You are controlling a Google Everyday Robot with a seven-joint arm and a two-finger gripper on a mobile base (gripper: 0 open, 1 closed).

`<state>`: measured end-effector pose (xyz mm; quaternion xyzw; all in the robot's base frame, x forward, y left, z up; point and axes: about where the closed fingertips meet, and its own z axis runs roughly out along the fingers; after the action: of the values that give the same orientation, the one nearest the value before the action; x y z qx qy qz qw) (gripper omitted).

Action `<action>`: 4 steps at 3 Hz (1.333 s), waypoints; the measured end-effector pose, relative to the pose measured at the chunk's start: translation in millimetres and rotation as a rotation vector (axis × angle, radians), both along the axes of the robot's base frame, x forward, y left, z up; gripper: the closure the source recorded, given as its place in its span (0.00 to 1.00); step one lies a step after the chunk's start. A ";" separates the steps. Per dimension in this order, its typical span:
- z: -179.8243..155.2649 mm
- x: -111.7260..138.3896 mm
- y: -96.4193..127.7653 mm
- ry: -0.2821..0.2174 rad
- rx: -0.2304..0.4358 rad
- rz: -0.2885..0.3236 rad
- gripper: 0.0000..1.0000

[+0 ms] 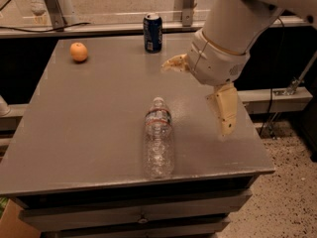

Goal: Place water bottle upright

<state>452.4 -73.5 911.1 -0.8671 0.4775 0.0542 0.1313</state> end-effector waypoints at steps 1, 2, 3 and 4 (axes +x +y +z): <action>3.6 -5.6 9.8 -0.006 0.008 0.091 0.00; -7.9 -8.4 38.1 -0.039 -0.033 0.330 0.00; -25.2 -2.9 63.8 -0.074 -0.079 0.518 0.00; -40.4 4.2 83.9 -0.112 -0.114 0.667 0.00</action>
Offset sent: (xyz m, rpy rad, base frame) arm -0.0121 0.0678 -0.0240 -0.0986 -0.0567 0.6356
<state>456.6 10.4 870.7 -0.9830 0.1620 0.0196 0.0837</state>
